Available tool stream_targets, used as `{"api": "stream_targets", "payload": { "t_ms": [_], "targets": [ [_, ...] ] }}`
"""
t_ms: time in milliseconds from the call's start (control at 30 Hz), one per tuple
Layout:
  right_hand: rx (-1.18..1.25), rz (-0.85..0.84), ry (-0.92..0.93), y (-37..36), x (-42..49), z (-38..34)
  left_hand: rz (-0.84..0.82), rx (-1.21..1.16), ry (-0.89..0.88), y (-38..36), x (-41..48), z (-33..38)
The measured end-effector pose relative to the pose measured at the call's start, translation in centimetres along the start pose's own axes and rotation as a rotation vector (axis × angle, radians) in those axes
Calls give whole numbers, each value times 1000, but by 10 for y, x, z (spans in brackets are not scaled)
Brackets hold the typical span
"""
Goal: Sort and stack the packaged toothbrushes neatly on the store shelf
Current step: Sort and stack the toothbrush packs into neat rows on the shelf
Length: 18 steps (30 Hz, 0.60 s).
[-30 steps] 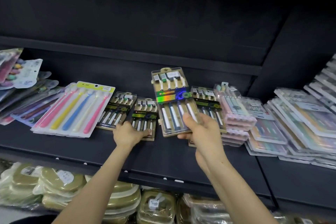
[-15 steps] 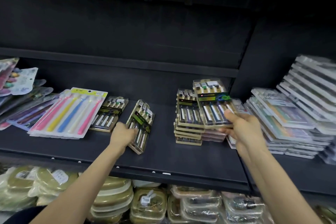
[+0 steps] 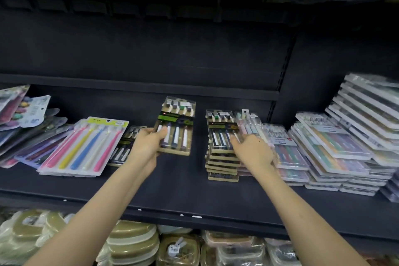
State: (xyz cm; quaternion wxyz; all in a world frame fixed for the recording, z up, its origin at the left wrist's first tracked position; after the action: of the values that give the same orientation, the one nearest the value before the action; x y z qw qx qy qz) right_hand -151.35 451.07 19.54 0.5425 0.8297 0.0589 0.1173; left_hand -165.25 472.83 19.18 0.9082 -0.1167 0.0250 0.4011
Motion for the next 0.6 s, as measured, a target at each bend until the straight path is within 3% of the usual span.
{"api": "stream_targets", "payload": {
  "t_ms": [100,233,300,467,600],
  "targets": [
    [-111,51,34,5,-2,6,-65,-95,25,-37,-7,4],
    [28,195,-6,22,-6,32,-134,4,-42,-91,-11,0],
    [62,213,26,26,-9,41,-119,150,-65,-110,-8,-9],
    [64,234,118,35,-18,35,-89,814,-114,-121,-2,-21],
    [250,547,352,56,-50,-5,-57,792,-267,-78,3,-8]
  ]
}}
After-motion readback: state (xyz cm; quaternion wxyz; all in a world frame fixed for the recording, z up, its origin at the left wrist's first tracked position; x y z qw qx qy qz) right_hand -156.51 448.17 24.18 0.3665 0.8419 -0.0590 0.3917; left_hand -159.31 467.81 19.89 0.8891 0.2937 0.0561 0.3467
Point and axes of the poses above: each hand's wrist, its own x-axis towards the middle knuckle, its own y-axis out of the back of the hand, z = x × y, the point moved 5 cm from there along x, towards the middle knuckle, and after that the axes turned 3 degrees about -x, right-handed, at the moved point
